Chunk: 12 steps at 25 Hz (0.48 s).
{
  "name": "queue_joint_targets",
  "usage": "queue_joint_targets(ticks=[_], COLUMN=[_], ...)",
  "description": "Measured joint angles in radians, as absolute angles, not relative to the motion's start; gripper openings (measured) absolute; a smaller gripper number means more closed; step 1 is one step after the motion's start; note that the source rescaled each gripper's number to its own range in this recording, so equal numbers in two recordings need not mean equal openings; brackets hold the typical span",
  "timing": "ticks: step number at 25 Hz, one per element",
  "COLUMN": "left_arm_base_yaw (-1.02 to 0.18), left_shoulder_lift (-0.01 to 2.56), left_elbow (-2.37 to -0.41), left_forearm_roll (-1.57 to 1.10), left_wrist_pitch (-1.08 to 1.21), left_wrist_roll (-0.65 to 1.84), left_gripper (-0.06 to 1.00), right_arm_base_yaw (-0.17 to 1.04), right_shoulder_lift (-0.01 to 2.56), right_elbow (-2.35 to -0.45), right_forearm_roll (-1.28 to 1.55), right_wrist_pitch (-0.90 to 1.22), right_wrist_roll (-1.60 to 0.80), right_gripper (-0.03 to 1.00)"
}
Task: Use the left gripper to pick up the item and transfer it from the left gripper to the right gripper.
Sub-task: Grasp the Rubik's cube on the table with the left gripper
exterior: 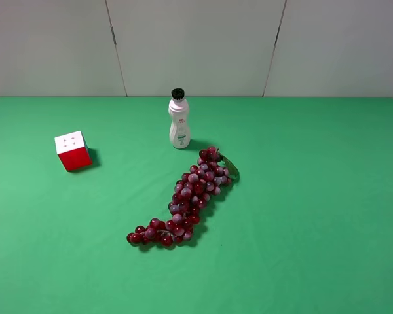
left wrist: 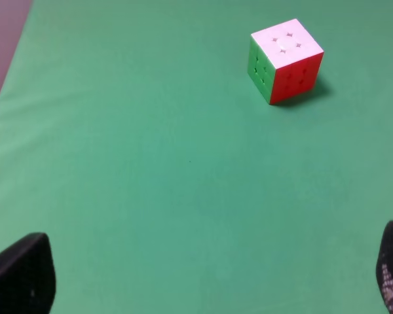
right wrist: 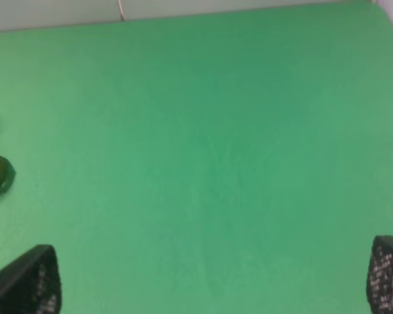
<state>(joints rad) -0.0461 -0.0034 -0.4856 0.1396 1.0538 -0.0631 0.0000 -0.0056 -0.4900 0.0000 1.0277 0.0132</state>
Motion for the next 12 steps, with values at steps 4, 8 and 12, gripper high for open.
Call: queue_joint_targets(ticks=[4, 8, 12], left_arm_base_yaw=[-0.046, -0.046, -0.046], left_shoulder_lift=[-0.003, -0.003, -0.003], left_elbow=[-0.486, -0.486, -0.486], left_forearm_roll=[0.14, 0.14, 0.14], left_wrist_pitch=[1.054, 1.054, 1.054], left_wrist_roll=[-0.063, -0.063, -0.063], left_gripper=[0.95, 0.95, 0.95], right_arm_base_yaw=[0.0, 0.0, 0.0], right_shoulder_lift=[-0.006, -0.006, -0.006], right_elbow=[-0.49, -0.49, -0.49], right_forearm_roll=[0.0, 0.0, 0.0], right_wrist_pitch=[1.028, 1.028, 1.028], right_wrist_roll=[0.013, 0.013, 0.013], right_gripper=[1.0, 1.0, 1.0])
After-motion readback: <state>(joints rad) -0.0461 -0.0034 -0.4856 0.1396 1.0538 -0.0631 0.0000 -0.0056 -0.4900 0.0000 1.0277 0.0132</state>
